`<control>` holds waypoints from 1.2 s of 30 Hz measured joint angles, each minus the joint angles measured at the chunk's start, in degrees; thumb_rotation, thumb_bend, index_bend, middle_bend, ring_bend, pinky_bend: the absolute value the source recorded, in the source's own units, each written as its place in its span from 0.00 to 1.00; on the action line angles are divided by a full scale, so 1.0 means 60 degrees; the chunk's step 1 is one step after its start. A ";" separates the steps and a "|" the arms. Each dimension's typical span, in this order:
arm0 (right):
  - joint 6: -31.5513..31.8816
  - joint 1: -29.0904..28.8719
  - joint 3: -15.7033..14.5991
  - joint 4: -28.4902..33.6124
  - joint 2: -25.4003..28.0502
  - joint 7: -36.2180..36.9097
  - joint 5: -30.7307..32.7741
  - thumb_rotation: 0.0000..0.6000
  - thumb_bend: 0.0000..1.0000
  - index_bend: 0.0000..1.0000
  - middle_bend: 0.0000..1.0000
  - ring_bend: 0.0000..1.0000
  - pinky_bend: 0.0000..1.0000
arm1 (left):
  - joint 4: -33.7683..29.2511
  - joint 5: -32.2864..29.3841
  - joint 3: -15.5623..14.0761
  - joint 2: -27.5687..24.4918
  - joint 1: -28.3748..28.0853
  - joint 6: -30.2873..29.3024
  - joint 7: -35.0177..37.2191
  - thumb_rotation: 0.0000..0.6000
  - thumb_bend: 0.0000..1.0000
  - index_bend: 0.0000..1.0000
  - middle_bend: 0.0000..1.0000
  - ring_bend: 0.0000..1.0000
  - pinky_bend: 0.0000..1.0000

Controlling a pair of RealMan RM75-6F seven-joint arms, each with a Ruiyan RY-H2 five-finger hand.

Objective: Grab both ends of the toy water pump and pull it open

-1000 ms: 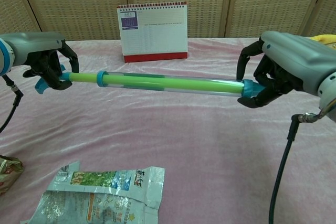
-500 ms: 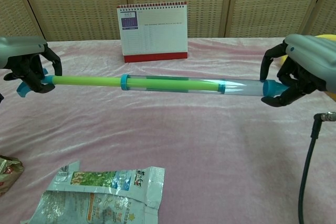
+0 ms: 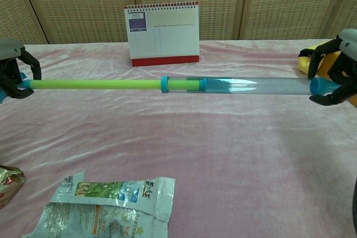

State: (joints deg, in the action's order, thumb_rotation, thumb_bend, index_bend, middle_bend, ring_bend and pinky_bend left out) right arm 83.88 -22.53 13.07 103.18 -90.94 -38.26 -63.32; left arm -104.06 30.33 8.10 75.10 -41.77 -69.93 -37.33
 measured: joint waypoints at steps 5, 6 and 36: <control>0.0058 0.0077 0.0012 0.0230 0.0209 0.0035 0.0029 1.00 0.43 0.71 1.00 1.00 0.69 | -0.0018 0.0189 -0.0084 -0.0242 0.0183 0.0009 0.0149 1.00 0.69 0.84 0.97 0.87 0.82; 0.0066 0.0081 0.0008 0.0254 0.0228 0.0019 0.0029 1.00 0.43 0.71 1.00 1.00 0.69 | -0.0030 0.0204 -0.0093 -0.0269 0.0201 0.0014 0.0157 1.00 0.68 0.84 0.97 0.87 0.82; -0.0415 -0.0019 -0.0023 0.0282 0.0666 -0.0073 0.0574 1.00 0.29 0.13 0.18 0.19 0.34 | -0.0487 -0.0539 -0.0191 -0.0930 0.0201 0.0555 -0.0243 1.00 0.20 0.00 0.00 0.00 0.01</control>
State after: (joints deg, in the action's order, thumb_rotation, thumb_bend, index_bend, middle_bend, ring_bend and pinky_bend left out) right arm 81.39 -22.65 12.93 104.87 -86.94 -38.70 -59.88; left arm -106.98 27.09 6.95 69.51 -40.56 -66.59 -38.79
